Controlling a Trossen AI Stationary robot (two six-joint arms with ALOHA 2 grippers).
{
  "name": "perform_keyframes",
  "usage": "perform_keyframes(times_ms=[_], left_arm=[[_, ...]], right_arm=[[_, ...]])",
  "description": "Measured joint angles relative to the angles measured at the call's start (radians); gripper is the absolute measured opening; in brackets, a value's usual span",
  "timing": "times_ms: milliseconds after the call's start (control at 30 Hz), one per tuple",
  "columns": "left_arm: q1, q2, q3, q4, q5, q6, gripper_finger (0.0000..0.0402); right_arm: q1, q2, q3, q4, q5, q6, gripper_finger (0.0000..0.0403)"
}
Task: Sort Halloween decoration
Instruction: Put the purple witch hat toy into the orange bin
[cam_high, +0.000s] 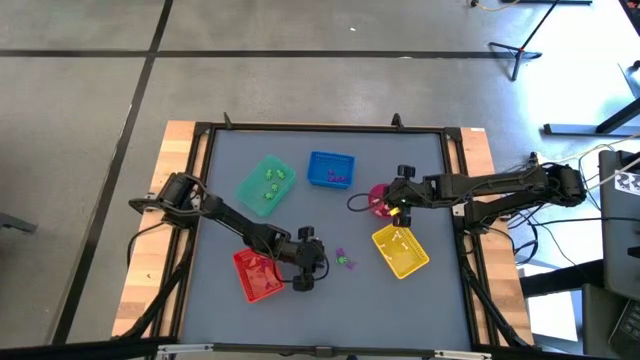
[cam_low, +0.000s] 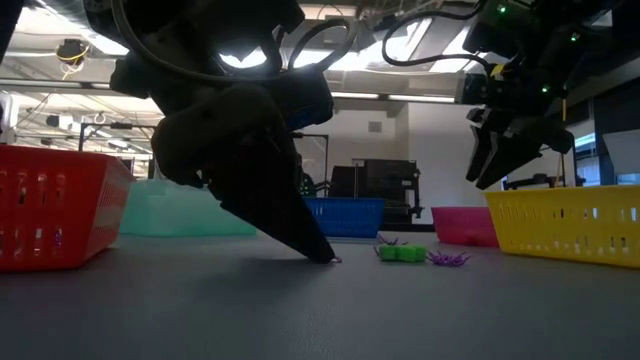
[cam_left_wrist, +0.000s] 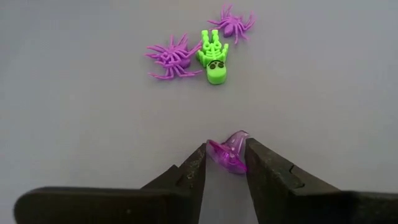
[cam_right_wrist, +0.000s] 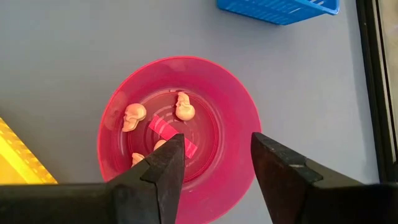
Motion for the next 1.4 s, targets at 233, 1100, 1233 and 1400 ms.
perform_keyframes(times_ms=[233, 1100, 1233, 1400], left_arm=[[0.000, 0.000, 0.000, 0.003, 0.000, 0.000, 0.0089], [0.000, 0.003, -0.002, 0.076, 0.002, -0.001, 0.0089], [0.000, 0.003, -0.002, 0.077, 0.001, -0.001, 0.0089], [0.000, 0.003, -0.002, 0.077, 0.001, -0.002, 0.0089]], right_arm=[[0.000, 0.000, 0.000, 0.000, 0.000, 0.000, 0.0183], [0.000, 0.000, 0.000, 0.000, 0.000, 0.000, 0.0183], [0.000, 0.000, 0.000, 0.000, 0.000, 0.000, 0.0183], [0.000, 0.000, 0.000, 0.000, 0.000, 0.000, 0.0183]])
